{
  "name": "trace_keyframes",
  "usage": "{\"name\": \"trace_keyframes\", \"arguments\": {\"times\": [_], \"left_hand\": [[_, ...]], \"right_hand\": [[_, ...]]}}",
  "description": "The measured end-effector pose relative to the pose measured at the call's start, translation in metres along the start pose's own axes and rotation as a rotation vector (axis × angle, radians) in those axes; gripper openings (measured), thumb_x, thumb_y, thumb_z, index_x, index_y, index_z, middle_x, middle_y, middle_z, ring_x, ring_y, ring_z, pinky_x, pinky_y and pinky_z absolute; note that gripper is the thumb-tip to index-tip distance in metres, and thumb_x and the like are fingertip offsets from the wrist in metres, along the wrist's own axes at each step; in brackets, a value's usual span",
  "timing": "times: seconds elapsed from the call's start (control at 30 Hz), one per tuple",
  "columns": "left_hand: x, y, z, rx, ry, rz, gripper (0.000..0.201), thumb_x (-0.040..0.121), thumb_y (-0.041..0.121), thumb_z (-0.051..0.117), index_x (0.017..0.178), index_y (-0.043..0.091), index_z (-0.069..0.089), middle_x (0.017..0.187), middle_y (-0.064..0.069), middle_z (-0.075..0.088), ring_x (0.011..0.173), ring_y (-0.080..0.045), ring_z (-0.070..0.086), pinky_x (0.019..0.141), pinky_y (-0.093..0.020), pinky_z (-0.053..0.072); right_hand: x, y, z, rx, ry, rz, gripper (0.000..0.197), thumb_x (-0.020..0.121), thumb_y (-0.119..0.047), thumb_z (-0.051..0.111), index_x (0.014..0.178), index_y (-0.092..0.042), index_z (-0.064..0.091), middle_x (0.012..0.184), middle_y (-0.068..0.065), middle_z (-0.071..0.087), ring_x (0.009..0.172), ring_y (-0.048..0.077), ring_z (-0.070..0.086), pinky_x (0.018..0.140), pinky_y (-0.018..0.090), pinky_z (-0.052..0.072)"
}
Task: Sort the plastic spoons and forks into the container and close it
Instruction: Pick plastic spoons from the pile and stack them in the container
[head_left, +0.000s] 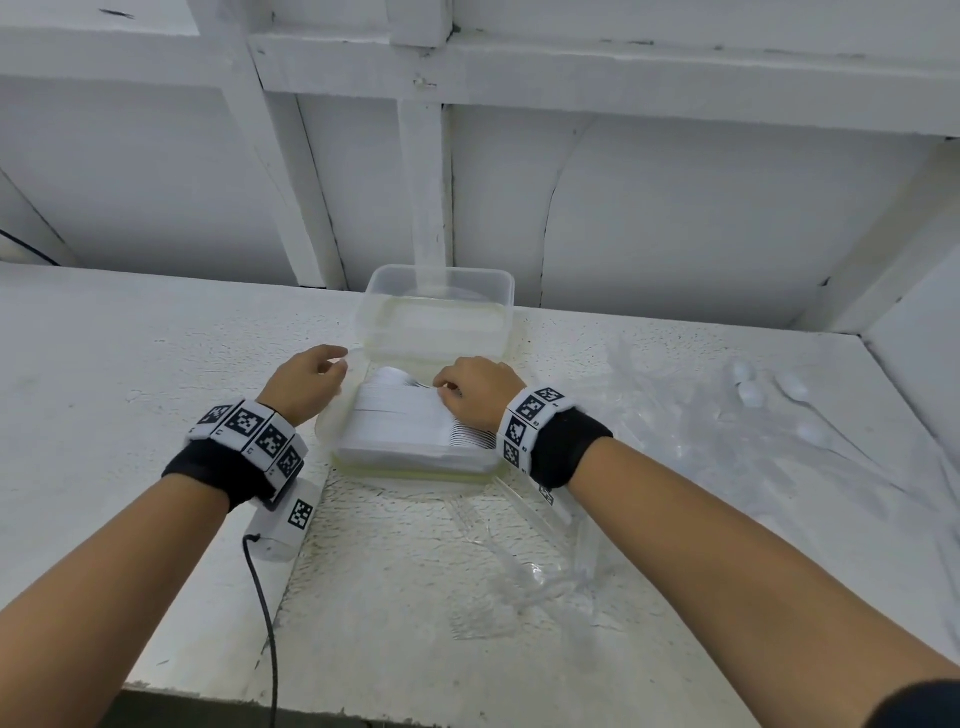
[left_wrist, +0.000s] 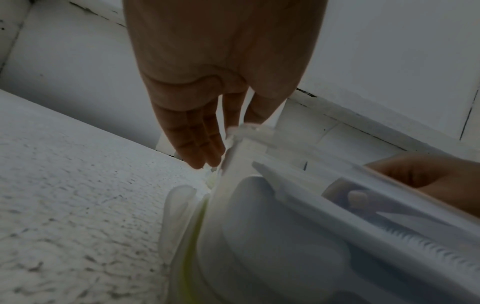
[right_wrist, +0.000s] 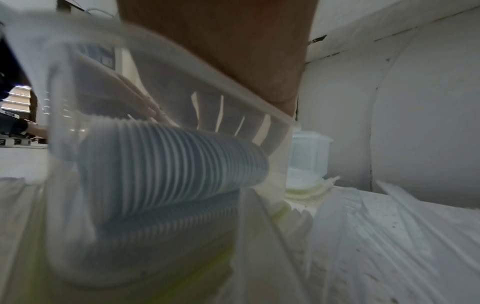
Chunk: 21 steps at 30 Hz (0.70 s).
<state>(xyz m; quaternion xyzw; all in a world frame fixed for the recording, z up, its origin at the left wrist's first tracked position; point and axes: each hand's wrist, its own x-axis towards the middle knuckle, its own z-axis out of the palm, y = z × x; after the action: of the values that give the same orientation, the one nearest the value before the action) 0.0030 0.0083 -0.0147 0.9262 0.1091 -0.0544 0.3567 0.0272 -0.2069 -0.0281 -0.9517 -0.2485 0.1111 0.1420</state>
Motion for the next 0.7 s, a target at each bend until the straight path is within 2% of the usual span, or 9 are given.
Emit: {"name": "trace_keyframes", "arguments": {"times": [0.07, 0.13, 0.27, 0.4, 0.47, 0.57, 0.7], "left_hand": [[-0.001, 0.003, -0.001, 0.052, 0.018, -0.002, 0.037, 0.097, 0.021, 0.042, 0.132, 0.009, 0.048, 0.125, -0.014, 0.058, 0.112, -0.029, 0.054, 0.096, -0.038, 0.041], [-0.004, 0.009, -0.003, 0.09, 0.066, 0.017, 0.037, 0.097, 0.019, 0.042, 0.132, 0.008, 0.048, 0.126, -0.014, 0.057, 0.117, -0.029, 0.05, 0.096, -0.035, 0.037], [-0.011, 0.035, -0.005, 0.108, 0.165, 0.135, 0.035, 0.095, 0.014, 0.045, 0.128, 0.007, 0.051, 0.123, -0.017, 0.056, 0.11, -0.03, 0.054, 0.093, -0.034, 0.037], [-0.018, 0.084, 0.005, 0.088, 0.183, 0.322, 0.031, 0.093, 0.013, 0.049, 0.123, 0.008, 0.056, 0.116, -0.012, 0.06, 0.102, -0.026, 0.057, 0.084, -0.026, 0.037], [-0.021, 0.117, 0.019, 0.063, 0.167, 0.427, 0.028, 0.093, 0.011, 0.05, 0.119, 0.007, 0.059, 0.113, -0.012, 0.061, 0.1, -0.024, 0.058, 0.082, -0.021, 0.036], [-0.023, 0.171, 0.051, 0.043, 0.095, 0.552, 0.025, 0.093, 0.011, 0.05, 0.114, 0.005, 0.062, 0.112, -0.011, 0.063, 0.101, -0.025, 0.06, 0.083, -0.02, 0.037], [-0.02, 0.235, 0.116, 0.06, -0.082, 0.625, 0.027, 0.092, 0.012, 0.048, 0.116, 0.009, 0.062, 0.117, -0.008, 0.063, 0.106, -0.021, 0.058, 0.083, -0.017, 0.035]], "right_hand": [[-0.001, 0.001, -0.002, 0.022, -0.004, -0.013, 0.034, 0.097, -0.022, 0.038, 0.123, -0.014, 0.059, 0.125, 0.007, 0.056, 0.115, 0.025, 0.052, 0.097, 0.039, 0.041], [-0.003, 0.002, -0.007, 0.055, -0.004, -0.024, 0.034, 0.098, -0.021, 0.038, 0.125, -0.012, 0.057, 0.128, 0.009, 0.055, 0.117, 0.024, 0.05, 0.1, 0.039, 0.039], [-0.022, 0.01, -0.033, 0.11, 0.071, -0.066, 0.033, 0.098, -0.021, 0.039, 0.122, -0.01, 0.059, 0.124, 0.009, 0.058, 0.115, 0.023, 0.052, 0.098, 0.034, 0.04], [-0.061, 0.038, -0.074, 0.074, 0.155, -0.087, 0.031, 0.098, -0.019, 0.041, 0.117, -0.007, 0.063, 0.12, 0.006, 0.063, 0.11, 0.02, 0.055, 0.092, 0.026, 0.036], [-0.084, 0.062, -0.092, 0.05, 0.174, -0.038, 0.031, 0.098, -0.02, 0.041, 0.116, -0.007, 0.063, 0.12, 0.005, 0.064, 0.109, 0.02, 0.056, 0.09, 0.024, 0.036], [-0.119, 0.109, -0.108, 0.021, 0.174, 0.079, 0.031, 0.098, -0.02, 0.041, 0.115, -0.006, 0.064, 0.121, 0.004, 0.064, 0.111, 0.02, 0.056, 0.09, 0.024, 0.036], [-0.166, 0.178, -0.117, 0.038, 0.142, 0.302, 0.03, 0.098, -0.021, 0.043, 0.115, -0.008, 0.064, 0.12, 0.003, 0.064, 0.11, 0.02, 0.056, 0.086, 0.021, 0.036]]}}
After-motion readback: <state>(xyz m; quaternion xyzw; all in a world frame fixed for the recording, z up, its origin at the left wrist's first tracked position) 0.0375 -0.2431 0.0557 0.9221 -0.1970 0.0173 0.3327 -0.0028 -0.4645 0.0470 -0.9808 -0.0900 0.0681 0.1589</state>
